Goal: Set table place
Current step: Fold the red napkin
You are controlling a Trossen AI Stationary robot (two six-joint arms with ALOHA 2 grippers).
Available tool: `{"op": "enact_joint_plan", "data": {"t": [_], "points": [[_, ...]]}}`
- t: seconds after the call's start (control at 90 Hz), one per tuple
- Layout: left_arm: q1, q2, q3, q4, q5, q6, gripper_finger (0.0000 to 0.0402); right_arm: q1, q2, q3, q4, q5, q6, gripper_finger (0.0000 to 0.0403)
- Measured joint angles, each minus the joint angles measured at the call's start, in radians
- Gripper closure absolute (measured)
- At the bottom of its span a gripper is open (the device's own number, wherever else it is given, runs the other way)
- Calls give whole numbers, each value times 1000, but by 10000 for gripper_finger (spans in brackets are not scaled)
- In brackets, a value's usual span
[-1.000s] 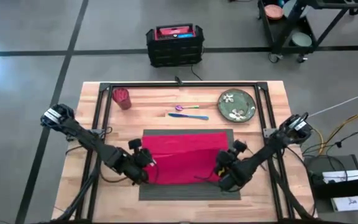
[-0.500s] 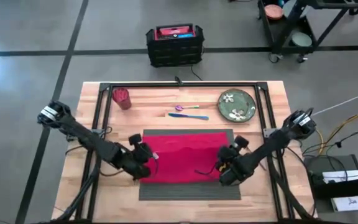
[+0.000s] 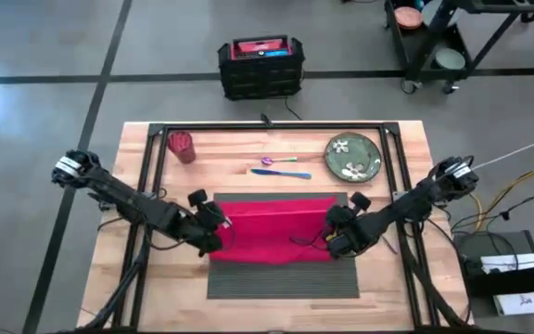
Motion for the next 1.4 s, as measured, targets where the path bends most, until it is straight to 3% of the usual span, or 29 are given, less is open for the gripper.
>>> {"op": "enact_joint_plan", "data": {"t": [0.267,0.5,0.9,1.133,1.4], "points": [[4,0,-11,-14,-9,23,402,-10,28,0,7,28,-64,403],[16,-5,23,-83,-78,47,402,-10,29,0,13,28,-67,403],[57,-4,2,-127,-17,40,395,-10,29,0,15,24,-74,403],[79,-4,2,-126,-15,40,326,-16,29,0,15,24,-76,387],[79,-27,56,-128,4,40,215,-43,23,12,-47,2,-52,280]]}}
